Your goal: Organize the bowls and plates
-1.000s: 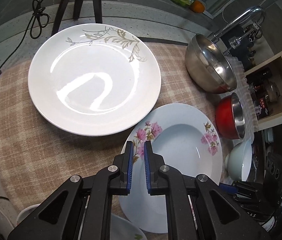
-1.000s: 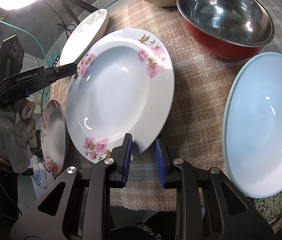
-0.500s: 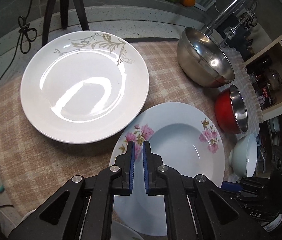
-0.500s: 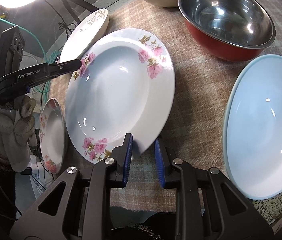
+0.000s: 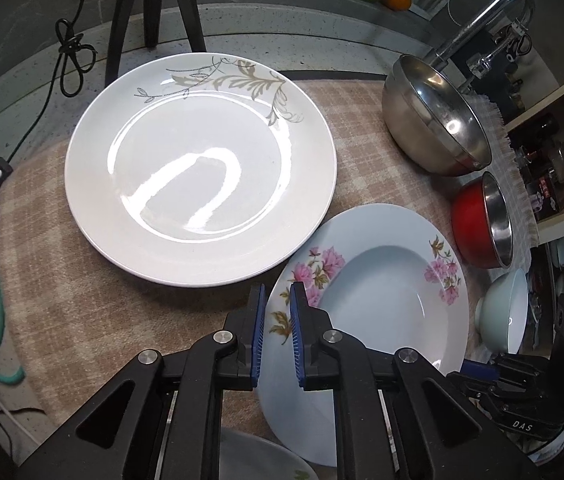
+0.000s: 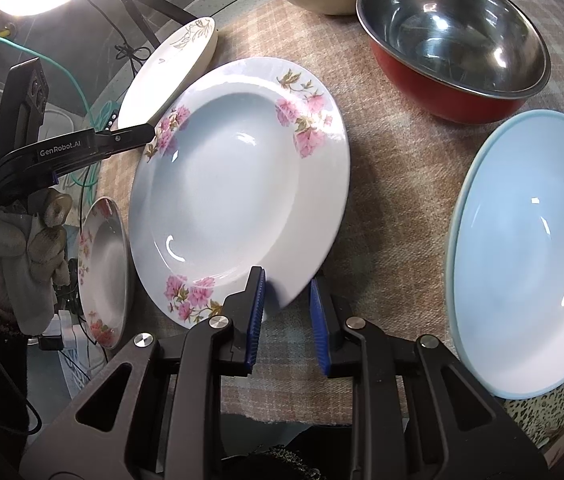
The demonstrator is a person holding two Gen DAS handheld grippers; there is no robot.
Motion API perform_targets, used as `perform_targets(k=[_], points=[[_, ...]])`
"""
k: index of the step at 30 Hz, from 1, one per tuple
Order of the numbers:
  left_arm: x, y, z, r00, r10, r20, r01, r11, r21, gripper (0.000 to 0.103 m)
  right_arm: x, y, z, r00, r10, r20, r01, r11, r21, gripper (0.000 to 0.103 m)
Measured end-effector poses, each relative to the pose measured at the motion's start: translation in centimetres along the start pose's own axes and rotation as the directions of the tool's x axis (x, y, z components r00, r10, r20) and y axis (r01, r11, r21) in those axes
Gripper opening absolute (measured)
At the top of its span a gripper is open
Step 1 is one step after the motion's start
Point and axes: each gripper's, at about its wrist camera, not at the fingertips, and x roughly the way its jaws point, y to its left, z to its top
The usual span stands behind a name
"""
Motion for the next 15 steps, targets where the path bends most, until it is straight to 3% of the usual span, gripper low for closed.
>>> perform_targets(k=[8, 15], points=[[0.82, 0.31, 0.69, 0.998, -0.063, -0.027, 0.062, 0.998, -0.028, 0.016, 0.04, -0.30, 0.18, 1.000, 0.011, 0.000, -0.011, 1.000, 0.028, 0.025], [0.95, -0.23, 0.81, 0.998, -0.051, -0.027, 0.051, 0.999, 0.001, 0.017, -0.04, 0.08, 0.00, 1.000, -0.008, 0.002, 0.008, 1.000, 0.009, 0.025]])
